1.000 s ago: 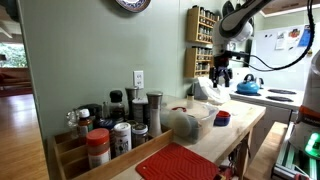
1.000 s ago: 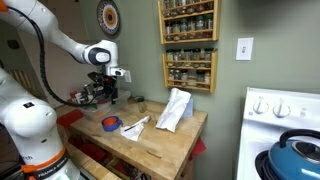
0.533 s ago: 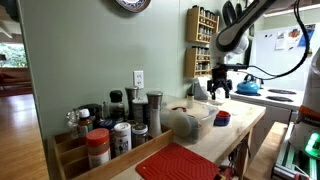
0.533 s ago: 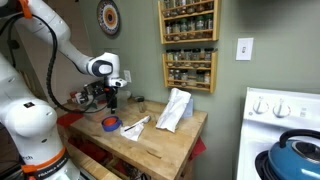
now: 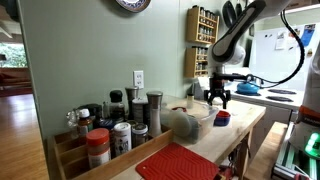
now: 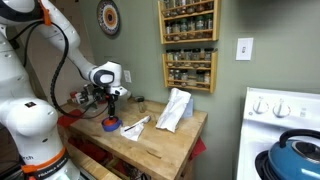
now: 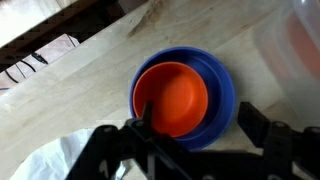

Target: Remove the orange cup from the blue cup and put it on the counter top, pick up the spice bottle and put it in the orange cup, pick up the orange cup with spice bottle inside and put it in the crisper drawer

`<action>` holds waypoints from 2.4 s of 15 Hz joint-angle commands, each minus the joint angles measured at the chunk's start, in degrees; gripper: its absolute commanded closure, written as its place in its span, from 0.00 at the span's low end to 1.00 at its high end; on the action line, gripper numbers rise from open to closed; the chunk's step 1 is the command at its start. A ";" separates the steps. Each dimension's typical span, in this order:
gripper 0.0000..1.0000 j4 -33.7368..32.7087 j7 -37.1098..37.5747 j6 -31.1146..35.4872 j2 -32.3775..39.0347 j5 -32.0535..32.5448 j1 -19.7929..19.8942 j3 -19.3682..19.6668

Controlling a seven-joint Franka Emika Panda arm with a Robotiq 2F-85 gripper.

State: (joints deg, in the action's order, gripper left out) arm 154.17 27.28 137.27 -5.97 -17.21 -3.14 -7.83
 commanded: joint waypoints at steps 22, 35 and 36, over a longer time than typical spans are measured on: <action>0.98 -3.03 3.46 -9.59 -5.77 2.94 -0.99 -0.20; 0.98 -25.18 -3.55 -11.07 14.73 17.24 -2.08 0.36; 0.98 -25.87 -3.04 -10.42 16.15 18.11 -2.30 0.85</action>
State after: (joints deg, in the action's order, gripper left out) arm 131.69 24.64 125.64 4.48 -2.22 -4.62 -8.66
